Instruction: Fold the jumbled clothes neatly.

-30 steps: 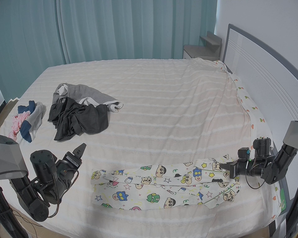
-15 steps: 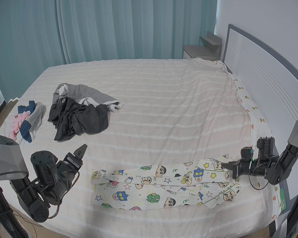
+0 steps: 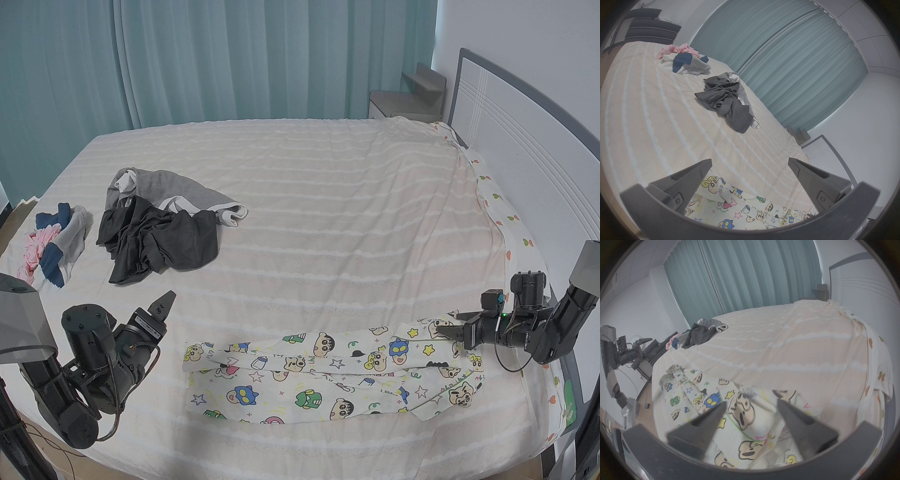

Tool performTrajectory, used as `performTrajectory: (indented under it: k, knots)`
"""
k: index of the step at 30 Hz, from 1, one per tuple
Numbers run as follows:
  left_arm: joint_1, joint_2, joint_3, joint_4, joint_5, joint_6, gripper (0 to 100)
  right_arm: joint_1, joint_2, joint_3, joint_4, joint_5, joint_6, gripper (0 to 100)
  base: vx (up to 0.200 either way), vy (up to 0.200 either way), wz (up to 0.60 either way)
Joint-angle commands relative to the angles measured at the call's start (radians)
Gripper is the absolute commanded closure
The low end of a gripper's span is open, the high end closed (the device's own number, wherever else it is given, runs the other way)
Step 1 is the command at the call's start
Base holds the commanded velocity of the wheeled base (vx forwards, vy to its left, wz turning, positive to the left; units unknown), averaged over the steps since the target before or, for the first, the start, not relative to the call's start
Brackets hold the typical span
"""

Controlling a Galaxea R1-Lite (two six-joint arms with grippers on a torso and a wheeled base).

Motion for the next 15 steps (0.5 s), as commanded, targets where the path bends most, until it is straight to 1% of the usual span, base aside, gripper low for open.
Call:
performTrajectory:
  k: [1, 3, 8, 13, 14, 15]
  knots:
    - [0.001, 0.002, -0.001, -0.018, 0.0, 0.0, 0, 0.003, -0.036, -0.084, 0.003, -0.044, 0.0, 0, 0.0, 0.0, 0.0]
    - [0.001, 0.002, -0.001, -0.018, 0.0, 0.0, 0, 0.018, -0.069, -0.132, 0.032, -0.067, -0.002, 0, 0.0, 0.0, 0.0]
    - [0.001, 0.002, -0.001, -0.018, 0.0, 0.0, 0, 0.116, -0.132, -0.238, 0.265, -0.11, -0.013, 0, 0.0, 0.0, 0.0]
    - [-0.001, 0.002, 0.001, -0.018, 0.0, 0.0, 0, 0.205, -0.092, -0.261, 0.359, -0.134, -0.06, 0, 0.0, 0.0, 0.0]
    - [-0.001, 0.002, 0.001, -0.018, 0.0, 0.0, 0, 0.213, -0.082, -0.259, 0.37, -0.134, -0.074, 0, 0.0, 0.0, 0.0]
    - [-0.001, 0.002, 0.001, -0.018, 0.0, -0.002, 0, 0.221, -0.063, -0.258, 0.39, -0.133, -0.112, 0, 0.0, 0.0, 0.0]
